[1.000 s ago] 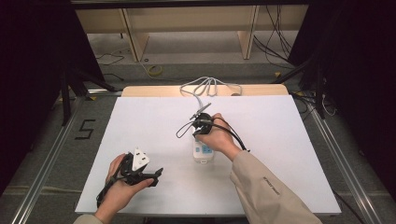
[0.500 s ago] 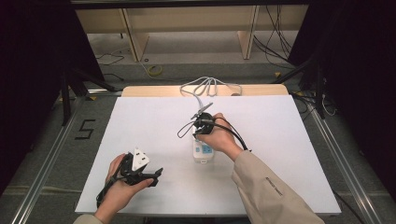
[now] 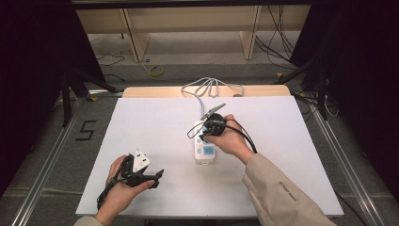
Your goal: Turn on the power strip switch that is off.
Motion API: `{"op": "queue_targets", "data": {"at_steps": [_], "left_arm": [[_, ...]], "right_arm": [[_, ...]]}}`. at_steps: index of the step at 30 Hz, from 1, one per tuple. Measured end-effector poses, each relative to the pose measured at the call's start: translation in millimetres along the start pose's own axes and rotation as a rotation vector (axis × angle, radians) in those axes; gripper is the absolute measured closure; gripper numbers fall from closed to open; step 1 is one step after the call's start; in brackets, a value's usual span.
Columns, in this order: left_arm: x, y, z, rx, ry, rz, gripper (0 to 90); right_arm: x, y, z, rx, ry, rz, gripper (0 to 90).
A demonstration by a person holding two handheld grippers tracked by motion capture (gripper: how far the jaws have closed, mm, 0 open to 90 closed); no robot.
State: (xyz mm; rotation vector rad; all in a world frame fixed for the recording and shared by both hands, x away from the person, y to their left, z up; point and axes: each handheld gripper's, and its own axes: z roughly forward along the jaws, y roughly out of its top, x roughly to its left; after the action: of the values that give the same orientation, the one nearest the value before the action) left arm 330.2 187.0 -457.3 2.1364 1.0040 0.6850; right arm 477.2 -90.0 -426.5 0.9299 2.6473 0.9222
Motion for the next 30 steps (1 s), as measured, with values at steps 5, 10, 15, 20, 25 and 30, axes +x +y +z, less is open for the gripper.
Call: {"op": "queue_targets", "data": {"at_steps": [5, 10, 15, 20, 25, 30], "left_arm": [[0.1, 0.0, -0.1, 0.003, 0.0, 0.003, 17.5], [-0.2, 0.3, 0.1, 0.007, 0.0, 0.005, 17.5], [-0.1, 0.3, -0.1, 0.007, 0.002, 0.005, 17.5], [-0.2, 0.2, 0.0, 0.007, 0.002, 0.004, 17.5], [-0.4, 0.3, 0.1, 0.009, 0.002, 0.005, 17.5], [-0.4, -0.1, -0.1, 0.01, 0.005, -0.001, 17.5]], "right_arm": [[-4.9, -9.0, -12.0, -0.016, 0.008, 0.022, 69.0], [-9.2, -17.9, -20.9, -0.038, 0.008, 0.036, 66.3], [-12.1, -27.4, -29.5, -0.05, 0.003, 0.049, 63.8], [-15.6, -37.6, -41.6, -0.076, 0.004, 0.066, 61.8], [-19.2, -50.0, -54.4, -0.097, 0.003, 0.086, 59.9], [-21.6, -63.4, -66.5, -0.118, -0.003, 0.093, 58.6]]}}
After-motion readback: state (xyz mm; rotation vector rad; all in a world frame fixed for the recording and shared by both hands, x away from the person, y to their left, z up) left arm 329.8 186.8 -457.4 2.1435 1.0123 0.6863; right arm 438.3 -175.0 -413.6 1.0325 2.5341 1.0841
